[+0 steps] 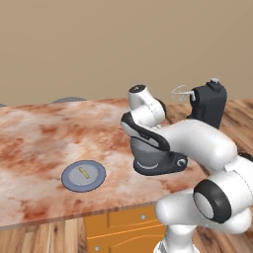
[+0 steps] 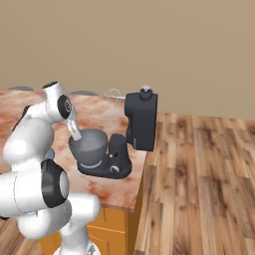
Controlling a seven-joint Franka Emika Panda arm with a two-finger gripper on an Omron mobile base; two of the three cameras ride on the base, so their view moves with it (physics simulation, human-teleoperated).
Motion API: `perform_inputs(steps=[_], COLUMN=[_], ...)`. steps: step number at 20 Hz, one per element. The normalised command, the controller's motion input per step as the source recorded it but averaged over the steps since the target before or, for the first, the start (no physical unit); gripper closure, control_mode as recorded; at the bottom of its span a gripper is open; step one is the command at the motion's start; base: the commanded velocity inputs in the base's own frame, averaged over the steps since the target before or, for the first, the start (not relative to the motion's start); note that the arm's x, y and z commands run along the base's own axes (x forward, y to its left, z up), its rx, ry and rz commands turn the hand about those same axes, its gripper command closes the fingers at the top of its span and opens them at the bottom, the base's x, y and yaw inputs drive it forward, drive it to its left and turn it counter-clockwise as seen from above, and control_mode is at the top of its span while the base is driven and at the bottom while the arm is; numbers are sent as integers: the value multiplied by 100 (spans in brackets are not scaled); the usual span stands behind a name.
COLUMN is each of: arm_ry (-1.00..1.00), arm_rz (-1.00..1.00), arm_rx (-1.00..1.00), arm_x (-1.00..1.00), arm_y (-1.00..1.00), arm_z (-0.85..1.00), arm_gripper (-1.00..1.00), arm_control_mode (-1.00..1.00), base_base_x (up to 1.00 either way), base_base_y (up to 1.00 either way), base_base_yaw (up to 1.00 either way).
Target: Add butter and sugar cubes to the stand mixer bowl and then turn on the stand mixer to begin making frosting.
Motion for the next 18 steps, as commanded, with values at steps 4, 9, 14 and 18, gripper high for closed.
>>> perform_inputs(steps=[4,9,14,18], arm_ry=[9,13,7,0], arm_rz=[0,0,0,0], arm_rx=[-24,-22,-3,-1], arm_x=[62,44,37,0], arm_y=[10,7,-7,-8], arm_z=[-62,-90,-53,-80], arm_gripper=[100,100,100,100], arm_control_mode=[-100,-100,-100,-100], base_base_x=[0,0,0,0], base_base_y=[0,0,0,0], base_base_yaw=[0,0,0,0])
